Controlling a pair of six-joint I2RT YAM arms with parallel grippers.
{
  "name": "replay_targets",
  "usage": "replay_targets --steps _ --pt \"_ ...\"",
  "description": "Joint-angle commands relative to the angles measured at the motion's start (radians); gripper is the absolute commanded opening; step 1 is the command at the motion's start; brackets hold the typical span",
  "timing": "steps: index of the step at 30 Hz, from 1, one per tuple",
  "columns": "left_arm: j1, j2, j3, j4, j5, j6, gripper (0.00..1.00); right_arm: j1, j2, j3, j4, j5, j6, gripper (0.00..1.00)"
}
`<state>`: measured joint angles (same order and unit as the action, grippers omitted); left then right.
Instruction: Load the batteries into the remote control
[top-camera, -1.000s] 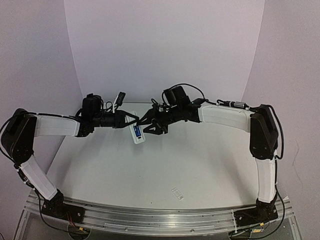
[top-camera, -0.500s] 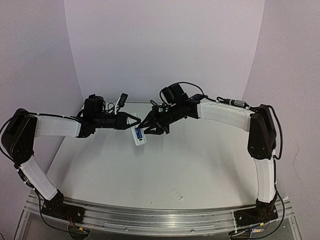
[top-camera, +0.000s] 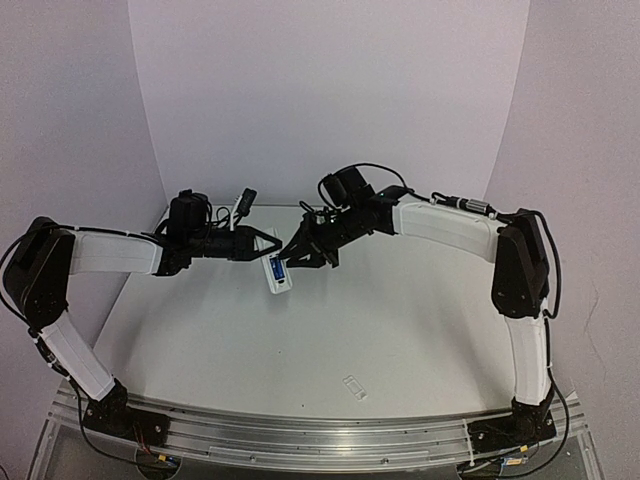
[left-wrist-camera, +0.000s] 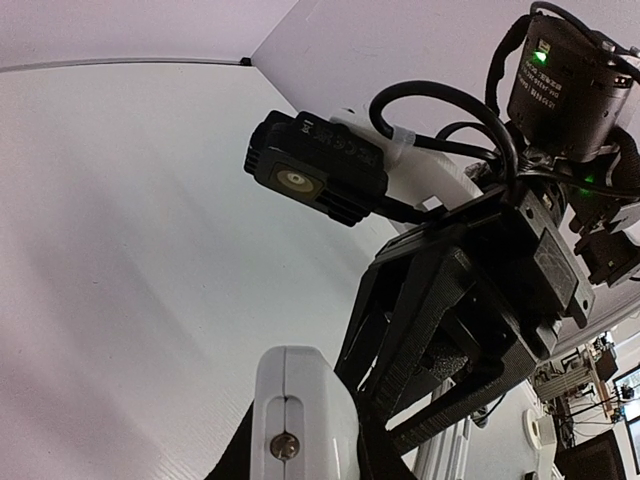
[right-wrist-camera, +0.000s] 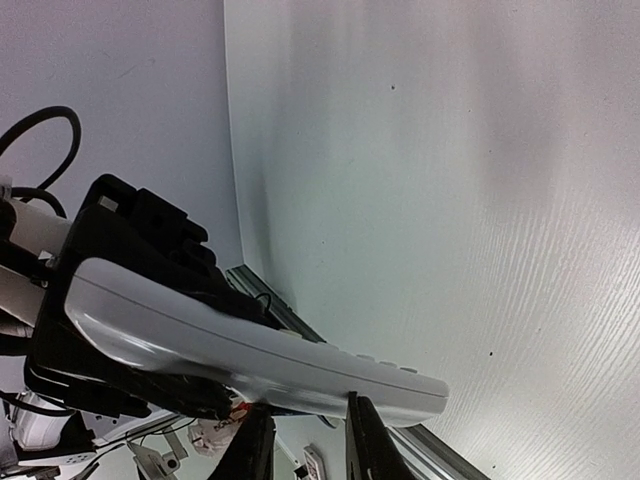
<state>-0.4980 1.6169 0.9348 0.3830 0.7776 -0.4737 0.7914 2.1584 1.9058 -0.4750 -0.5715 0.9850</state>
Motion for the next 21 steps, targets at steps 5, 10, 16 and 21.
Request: replay_targets --steps 5,10,16,21 --pt "-0.01 -0.038 0.138 0.299 0.043 -0.109 0.0 0.017 0.143 0.013 -0.208 -0.005 -0.015 0.23" --pt "-0.011 -0.022 0.145 0.313 0.064 -0.122 0.0 0.016 0.138 0.009 -0.222 0.036 -0.022 0.23" --pt "-0.014 -0.053 0.155 0.29 0.048 -0.062 0.0 0.02 0.181 0.036 -0.318 0.035 -0.047 0.19" --pt "-0.015 -0.038 0.174 0.294 0.056 -0.08 0.0 0.03 0.249 0.086 -0.374 0.039 -0.075 0.15"
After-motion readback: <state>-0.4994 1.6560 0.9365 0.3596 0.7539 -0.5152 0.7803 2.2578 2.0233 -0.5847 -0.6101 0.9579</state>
